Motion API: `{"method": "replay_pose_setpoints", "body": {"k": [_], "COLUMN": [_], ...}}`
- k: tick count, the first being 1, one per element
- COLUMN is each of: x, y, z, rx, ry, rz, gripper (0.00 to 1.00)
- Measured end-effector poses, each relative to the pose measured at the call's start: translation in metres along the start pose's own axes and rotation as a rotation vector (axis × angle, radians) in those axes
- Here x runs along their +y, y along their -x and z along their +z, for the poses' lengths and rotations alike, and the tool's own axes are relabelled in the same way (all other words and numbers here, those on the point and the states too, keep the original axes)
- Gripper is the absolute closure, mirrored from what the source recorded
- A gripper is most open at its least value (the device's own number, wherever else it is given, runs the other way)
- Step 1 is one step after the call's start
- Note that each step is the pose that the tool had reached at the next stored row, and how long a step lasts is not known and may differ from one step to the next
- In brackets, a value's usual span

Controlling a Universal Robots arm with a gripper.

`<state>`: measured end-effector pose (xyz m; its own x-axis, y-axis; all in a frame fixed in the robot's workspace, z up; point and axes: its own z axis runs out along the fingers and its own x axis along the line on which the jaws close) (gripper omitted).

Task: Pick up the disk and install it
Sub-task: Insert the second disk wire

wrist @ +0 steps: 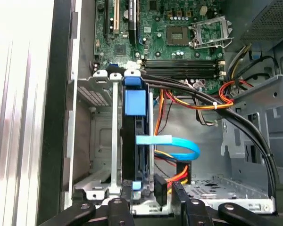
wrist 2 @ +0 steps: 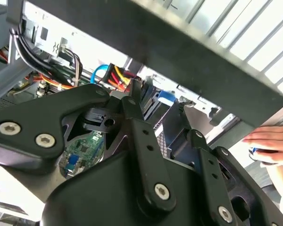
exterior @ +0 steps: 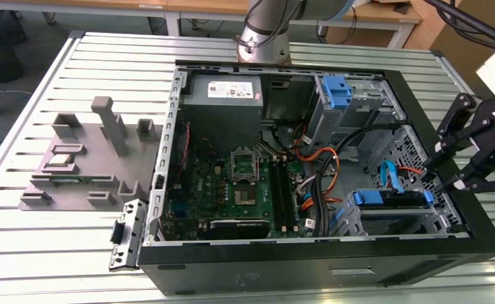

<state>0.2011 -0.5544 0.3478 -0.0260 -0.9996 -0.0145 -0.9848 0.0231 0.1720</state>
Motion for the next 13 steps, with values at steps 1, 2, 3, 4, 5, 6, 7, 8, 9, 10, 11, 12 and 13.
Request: {"method": "replay_pose_setpoints", "body": {"k": [1,2,3,4,5,6,7,8,9,10,11,12,13], "x": [-0.0023,-0.0032,-0.0034,-0.0034,-0.0035,-0.0036,-0.004,-0.0049,-0.0062,-0.0079,-0.01,-0.012,-0.0136], "y": [0.0001,0.0001,0.0001,0.0002,0.0002,0.0003,0.0003,0.0005,0.0007,0.0011,0.0014,0.0017,0.0021], "z": [-0.0001,0.0001,0.0004,0.0008,0.0011,0.0012,0.0013,0.0013,0.0013,0.0014,0.0014,0.0015,0.0018], "rx": [0.0001,0.0003,0.0006,0.0008,0.0012,0.0016,0.0017,0.0018,0.0019,0.0019,0.0018,0.0019,0.0019], "ry": [0.0047,0.0137,0.0259,0.0393,0.0541,0.0679,0.0774,0.0815,0.0838,0.0854,0.087,0.0886,0.0904], "rz": [0.0,0.0,0.0,0.001,0.001,0.001,0.001,0.001,0.002,0.002,0.002,0.002,0.002], "gripper": [0.54,0.54,0.54,0.54,0.54,0.54,0.54,0.54,0.54,0.54,0.54,0.54,0.54]}}
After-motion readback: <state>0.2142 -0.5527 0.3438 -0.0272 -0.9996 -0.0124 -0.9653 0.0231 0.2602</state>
